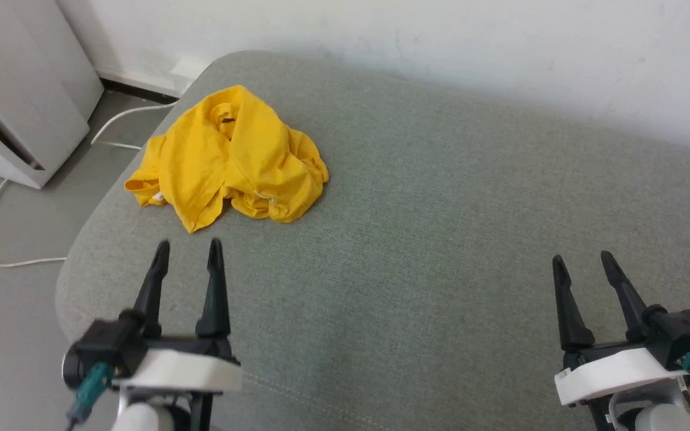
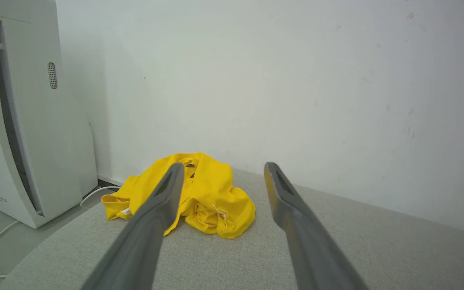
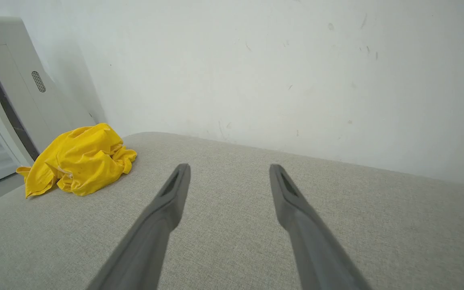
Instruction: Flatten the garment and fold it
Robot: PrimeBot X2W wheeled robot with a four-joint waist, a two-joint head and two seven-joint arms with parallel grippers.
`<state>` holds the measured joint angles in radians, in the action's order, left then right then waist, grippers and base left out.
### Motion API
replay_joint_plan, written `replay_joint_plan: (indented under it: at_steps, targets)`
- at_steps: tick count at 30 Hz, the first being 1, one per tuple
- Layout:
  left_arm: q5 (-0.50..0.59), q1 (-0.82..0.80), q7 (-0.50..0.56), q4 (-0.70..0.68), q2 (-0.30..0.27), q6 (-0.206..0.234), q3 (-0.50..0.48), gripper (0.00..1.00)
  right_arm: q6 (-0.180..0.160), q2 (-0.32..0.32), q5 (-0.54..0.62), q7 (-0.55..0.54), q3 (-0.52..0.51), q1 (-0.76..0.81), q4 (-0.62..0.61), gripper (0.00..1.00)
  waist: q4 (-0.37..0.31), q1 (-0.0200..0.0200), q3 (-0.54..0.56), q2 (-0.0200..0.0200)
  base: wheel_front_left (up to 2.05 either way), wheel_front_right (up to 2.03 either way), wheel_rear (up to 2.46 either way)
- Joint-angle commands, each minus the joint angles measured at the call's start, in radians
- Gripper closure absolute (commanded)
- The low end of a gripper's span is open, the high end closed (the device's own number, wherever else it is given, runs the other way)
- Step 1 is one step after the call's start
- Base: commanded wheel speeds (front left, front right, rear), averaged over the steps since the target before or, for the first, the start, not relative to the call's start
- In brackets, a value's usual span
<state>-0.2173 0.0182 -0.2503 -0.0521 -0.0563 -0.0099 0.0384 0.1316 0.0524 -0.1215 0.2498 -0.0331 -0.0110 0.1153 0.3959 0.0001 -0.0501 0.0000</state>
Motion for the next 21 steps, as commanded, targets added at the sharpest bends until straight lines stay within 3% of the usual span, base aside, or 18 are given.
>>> replay_joint_plan:
  at_steps: [1,4,14,21]
  targets:
    - [-0.016,-0.063,-0.009,0.021,-0.013,-0.025,0.007,0.0,-0.001,-0.002,0.0,0.012,-0.007,0.005,0.001,0.0,0.01,-0.0001,-0.015,0.0,0.0,0.0,0.0]
    - [-0.038,-0.172,0.034,0.048,-0.039,-0.046,-0.002,0.0,-0.001,-0.002,0.003,0.012,-0.012,0.002,-0.003,0.0,0.008,-0.0001,-0.03,0.0,0.0,0.0,0.0]
    - [-0.119,-0.527,0.332,0.126,-0.099,-0.015,-0.058,0.0,-0.001,-0.002,0.024,0.012,-0.029,-0.023,-0.02,0.0,-0.025,-0.0001,-0.114,0.0,0.0,0.0,0.0]
    - [-0.205,-0.748,0.558,0.314,-0.161,-0.018,-0.096,0.0,-0.001,-0.002,0.056,0.012,-0.038,-0.06,-0.035,0.0,-0.08,-0.0001,-0.191,0.0,0.0,0.0,0.0]
